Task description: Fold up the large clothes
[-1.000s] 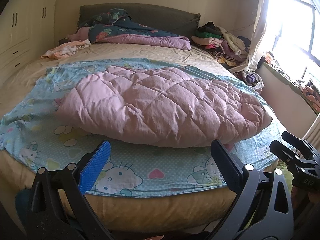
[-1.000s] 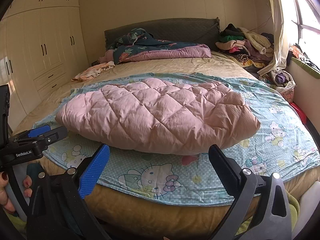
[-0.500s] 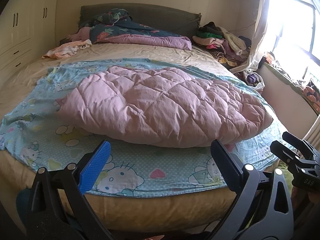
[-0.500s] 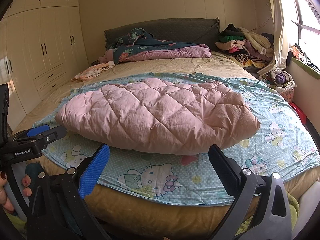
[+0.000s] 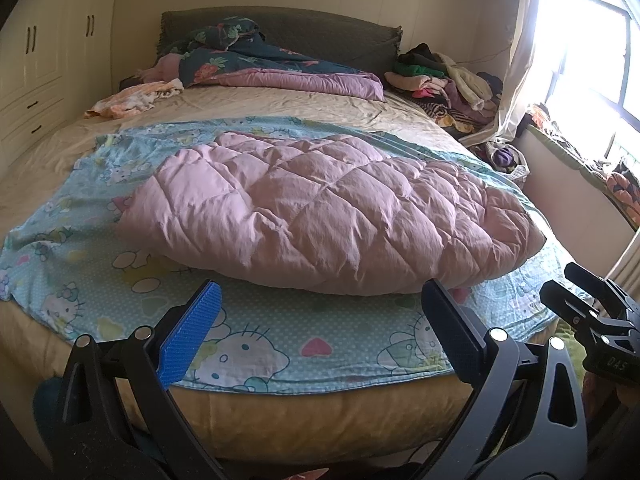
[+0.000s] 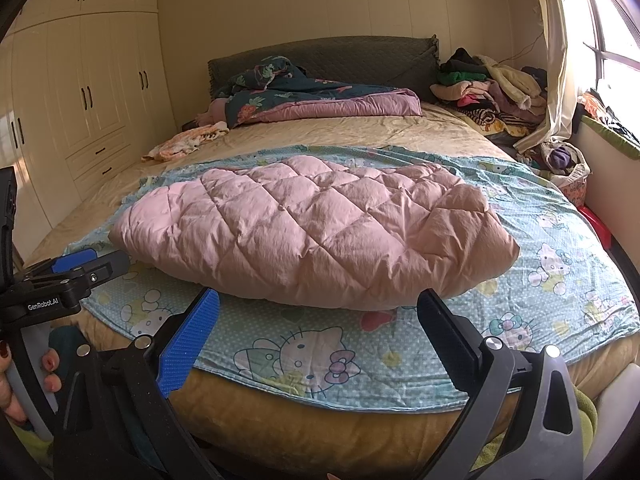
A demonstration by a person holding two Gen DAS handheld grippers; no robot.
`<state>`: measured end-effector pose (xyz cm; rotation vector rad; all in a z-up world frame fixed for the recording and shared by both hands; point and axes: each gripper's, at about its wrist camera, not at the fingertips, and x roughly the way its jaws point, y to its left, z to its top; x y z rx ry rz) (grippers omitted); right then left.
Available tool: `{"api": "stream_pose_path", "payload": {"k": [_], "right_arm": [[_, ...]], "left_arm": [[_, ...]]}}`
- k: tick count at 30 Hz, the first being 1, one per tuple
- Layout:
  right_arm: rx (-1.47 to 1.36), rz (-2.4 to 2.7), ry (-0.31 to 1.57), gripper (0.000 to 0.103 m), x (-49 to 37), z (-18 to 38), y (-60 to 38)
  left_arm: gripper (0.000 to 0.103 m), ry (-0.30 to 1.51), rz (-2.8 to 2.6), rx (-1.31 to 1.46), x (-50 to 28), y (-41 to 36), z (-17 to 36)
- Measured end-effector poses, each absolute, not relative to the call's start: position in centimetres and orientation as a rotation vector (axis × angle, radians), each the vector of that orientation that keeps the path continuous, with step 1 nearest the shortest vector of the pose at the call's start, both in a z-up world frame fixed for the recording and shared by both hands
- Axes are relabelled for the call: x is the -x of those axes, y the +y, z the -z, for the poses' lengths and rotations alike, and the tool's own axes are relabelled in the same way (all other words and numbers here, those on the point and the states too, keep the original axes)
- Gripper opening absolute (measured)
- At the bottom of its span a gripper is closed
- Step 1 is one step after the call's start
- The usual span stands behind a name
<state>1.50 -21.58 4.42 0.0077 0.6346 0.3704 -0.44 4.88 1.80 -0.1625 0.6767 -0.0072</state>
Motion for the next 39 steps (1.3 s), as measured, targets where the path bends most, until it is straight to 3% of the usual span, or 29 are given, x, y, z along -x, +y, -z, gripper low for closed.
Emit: {"api": "stream_pose_path", "payload": {"k": [31,39], "right_arm": [[0.0,-0.362,0.634,0.099,-1.5,-4.6,-21.8],[-0.059,-0.262,0.621,0.099,-1.4,-5.9,-26.2]], "left_arm": [[0.094,0.705,0.007,0.155,0.1,5.2,-1.5],[0.094,0.755,-0.105,0.182,-0.2,8.5,-0.1]]}}
